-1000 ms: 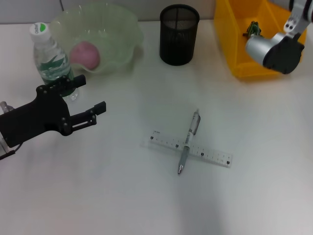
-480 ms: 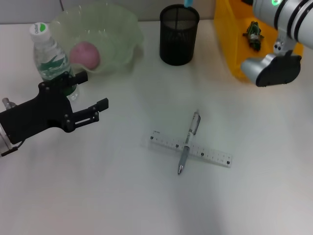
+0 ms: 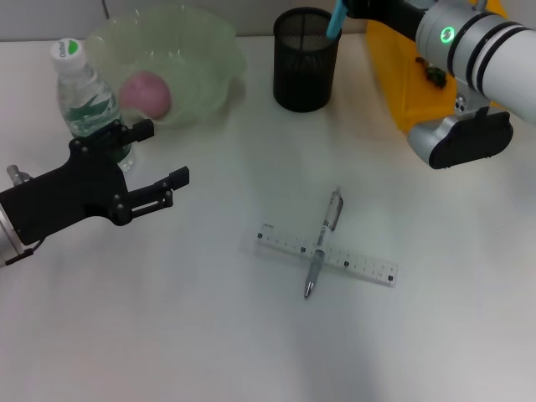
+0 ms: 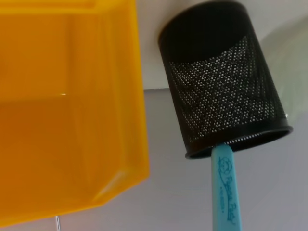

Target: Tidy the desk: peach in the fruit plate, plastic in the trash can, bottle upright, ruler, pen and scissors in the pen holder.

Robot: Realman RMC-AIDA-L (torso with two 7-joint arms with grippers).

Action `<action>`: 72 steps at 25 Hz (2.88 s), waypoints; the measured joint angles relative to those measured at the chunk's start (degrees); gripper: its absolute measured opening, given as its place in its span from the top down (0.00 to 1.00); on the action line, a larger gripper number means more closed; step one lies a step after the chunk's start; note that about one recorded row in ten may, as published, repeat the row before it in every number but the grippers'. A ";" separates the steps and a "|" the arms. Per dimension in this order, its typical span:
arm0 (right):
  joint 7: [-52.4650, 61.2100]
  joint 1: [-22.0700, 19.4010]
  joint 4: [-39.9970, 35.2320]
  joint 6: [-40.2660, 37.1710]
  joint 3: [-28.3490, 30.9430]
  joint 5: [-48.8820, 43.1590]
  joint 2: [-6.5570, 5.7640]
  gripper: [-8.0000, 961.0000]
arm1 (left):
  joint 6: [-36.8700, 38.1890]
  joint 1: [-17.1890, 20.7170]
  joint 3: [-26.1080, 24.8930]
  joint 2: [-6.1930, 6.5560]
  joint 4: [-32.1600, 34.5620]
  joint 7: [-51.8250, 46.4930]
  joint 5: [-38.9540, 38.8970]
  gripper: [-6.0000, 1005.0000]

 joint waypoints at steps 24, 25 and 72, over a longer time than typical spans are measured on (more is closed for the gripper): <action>1.48 5.75 5.61 2.28 -2.05 -0.06 0.25 0.71 | 0.39 -0.09 0.01 -0.18 -0.34 0.86 -0.62 0.17; 2.98 6.15 6.04 4.14 -3.36 -0.06 0.25 0.71 | 0.39 -0.04 0.10 -0.18 -0.34 0.86 -0.62 0.17; 113.26 -7.49 -20.86 5.70 10.72 -2.58 -0.17 0.36 | 3.41 2.18 -0.41 0.23 -0.09 0.88 -0.79 0.17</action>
